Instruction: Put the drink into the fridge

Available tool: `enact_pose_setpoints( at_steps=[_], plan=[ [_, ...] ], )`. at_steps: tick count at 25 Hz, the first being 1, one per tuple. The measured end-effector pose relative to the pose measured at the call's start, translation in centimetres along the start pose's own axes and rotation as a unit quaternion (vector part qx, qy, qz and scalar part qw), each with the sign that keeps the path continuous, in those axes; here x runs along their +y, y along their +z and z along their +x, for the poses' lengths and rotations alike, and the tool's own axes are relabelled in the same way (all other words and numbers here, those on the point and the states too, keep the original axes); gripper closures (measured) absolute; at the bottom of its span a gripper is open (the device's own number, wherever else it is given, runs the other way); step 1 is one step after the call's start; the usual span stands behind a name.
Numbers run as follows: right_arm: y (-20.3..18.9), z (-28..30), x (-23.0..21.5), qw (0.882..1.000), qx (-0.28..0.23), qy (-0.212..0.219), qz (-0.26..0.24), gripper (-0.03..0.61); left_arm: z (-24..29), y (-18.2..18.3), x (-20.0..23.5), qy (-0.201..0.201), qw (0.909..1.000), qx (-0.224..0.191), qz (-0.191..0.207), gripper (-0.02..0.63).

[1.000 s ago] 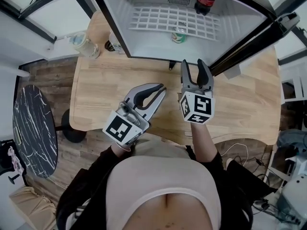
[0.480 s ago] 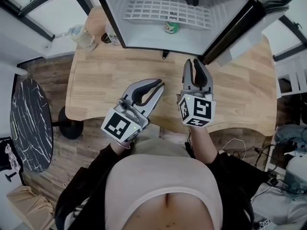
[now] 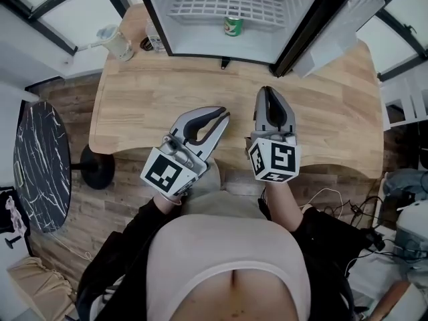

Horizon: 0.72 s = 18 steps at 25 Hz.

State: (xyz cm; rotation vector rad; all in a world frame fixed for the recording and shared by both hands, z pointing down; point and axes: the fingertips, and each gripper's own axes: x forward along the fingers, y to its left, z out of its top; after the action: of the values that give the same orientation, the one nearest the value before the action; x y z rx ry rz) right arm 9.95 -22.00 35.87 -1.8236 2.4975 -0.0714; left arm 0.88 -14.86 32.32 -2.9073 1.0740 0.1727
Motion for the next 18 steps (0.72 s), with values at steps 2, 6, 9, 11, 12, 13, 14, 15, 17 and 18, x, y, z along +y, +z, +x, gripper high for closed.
enact_pose_setpoints(
  at_steps=[2,6,9,11,12,13,14,15,17,18],
  plan=[
    [0.0,-1.2,0.3,1.000,0.002,0.010,0.006,0.535,-0.4,0.0,-1.0,0.001,1.0000,-0.001,0.002,0.574],
    [0.4,-3.4,0.5,1.000,0.001,0.019,0.001,0.538,-1.2,0.2,-2.6,0.008,0.9999,-0.009,-0.007,0.574],
    [0.4,-4.8,0.6,1.000,0.006,0.025,0.010,0.540,-1.7,0.1,-3.7,0.014,0.9999,-0.009,-0.005,0.574],
    [0.3,-5.7,0.9,0.999,0.011,0.033,0.024,0.540,-2.2,0.2,-4.5,0.016,0.9998,-0.009,-0.004,0.574],
    [0.3,-6.2,1.1,0.999,0.013,0.036,0.027,0.540,-2.5,0.2,-4.8,0.018,0.9998,-0.009,-0.004,0.574],
    [0.4,-6.6,1.3,0.999,0.015,0.039,0.026,0.540,-2.7,0.3,-5.2,0.020,0.9997,-0.011,-0.004,0.574],
    [0.4,-7.0,1.5,0.999,0.017,0.042,0.024,0.540,-2.9,0.4,-5.6,0.022,0.9997,-0.013,-0.003,0.574],
    [0.5,-7.5,1.6,0.999,0.018,0.045,0.022,0.540,-3.1,0.6,-5.9,0.024,0.9996,-0.017,-0.001,0.574],
    [0.7,-8.4,1.7,0.998,0.021,0.048,0.021,0.540,-3.5,0.7,-6.6,0.028,0.9994,-0.019,0.000,0.574],
    [0.8,-8.8,1.8,0.998,0.021,0.050,0.021,0.540,-3.8,0.7,-6.9,0.030,0.9994,-0.017,0.001,0.574]
  ],
)
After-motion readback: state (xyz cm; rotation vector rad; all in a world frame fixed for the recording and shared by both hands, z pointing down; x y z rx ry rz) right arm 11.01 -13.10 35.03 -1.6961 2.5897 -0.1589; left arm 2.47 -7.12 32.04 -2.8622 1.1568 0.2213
